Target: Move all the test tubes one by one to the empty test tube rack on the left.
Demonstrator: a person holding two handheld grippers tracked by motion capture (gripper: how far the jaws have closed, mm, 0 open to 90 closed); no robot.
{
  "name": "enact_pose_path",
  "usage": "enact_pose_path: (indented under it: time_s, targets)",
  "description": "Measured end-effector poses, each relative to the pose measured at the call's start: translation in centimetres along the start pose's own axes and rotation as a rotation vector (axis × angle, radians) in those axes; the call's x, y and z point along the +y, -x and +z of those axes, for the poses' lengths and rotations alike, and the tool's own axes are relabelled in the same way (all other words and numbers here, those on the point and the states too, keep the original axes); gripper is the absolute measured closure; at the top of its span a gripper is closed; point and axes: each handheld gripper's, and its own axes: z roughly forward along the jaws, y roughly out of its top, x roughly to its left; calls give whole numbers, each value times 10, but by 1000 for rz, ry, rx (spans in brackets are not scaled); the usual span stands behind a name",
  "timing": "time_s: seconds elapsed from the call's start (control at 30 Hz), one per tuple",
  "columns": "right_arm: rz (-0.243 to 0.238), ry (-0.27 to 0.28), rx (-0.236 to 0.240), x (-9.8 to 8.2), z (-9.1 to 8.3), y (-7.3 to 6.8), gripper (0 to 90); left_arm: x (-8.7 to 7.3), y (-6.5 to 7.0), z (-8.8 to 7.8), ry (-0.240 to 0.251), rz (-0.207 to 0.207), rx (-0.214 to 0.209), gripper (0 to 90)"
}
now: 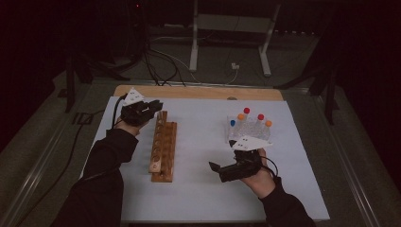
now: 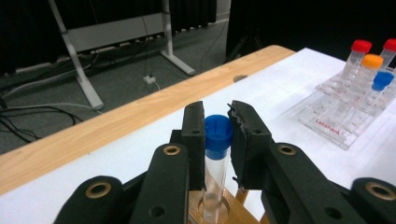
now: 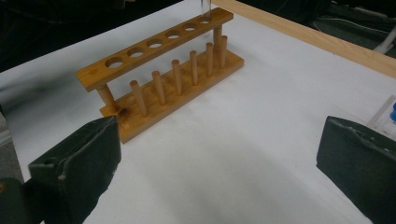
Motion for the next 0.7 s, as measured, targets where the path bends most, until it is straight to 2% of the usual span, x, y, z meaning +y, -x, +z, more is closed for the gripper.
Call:
enact_pose_path:
  time_s: [0.17,0.37,0.7]
  targets:
    - [3,2,2,0,0,0,0,-9,2,5,-18,2,0,778]
    - [1,2,3,0,-1,0,0,-22,2,11,-27,-20,-8,778]
    - [1,2,6,0,-1,-1,0,-32,2,15,-27,-7,15,777]
